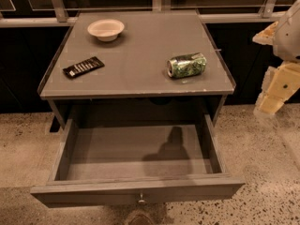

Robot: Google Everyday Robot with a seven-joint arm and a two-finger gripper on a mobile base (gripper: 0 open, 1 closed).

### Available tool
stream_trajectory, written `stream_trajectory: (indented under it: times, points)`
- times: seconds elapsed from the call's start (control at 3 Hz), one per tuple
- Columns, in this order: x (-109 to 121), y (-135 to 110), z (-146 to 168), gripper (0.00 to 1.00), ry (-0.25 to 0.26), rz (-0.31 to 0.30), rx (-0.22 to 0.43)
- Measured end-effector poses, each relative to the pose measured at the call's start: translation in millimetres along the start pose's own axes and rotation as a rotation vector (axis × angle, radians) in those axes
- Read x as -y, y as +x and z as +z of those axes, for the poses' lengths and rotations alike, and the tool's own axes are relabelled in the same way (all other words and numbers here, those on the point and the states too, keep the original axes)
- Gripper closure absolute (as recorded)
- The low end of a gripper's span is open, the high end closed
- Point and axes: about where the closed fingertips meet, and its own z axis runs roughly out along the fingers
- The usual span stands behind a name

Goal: Place green can into top drawer

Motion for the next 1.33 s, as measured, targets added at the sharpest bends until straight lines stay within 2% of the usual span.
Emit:
stream_trajectory:
  times: [0.33,0.67,1.0,1.33]
  points:
    - [37,14,29,0.00,0.052,0.020,0.101]
    - [71,23,63,0.00,0.078,0.057,0.205]
    - [100,19,98,0.00,0.058,0.100,0.285]
    - [101,19,104,0.00,0.049,0.103,0.288]
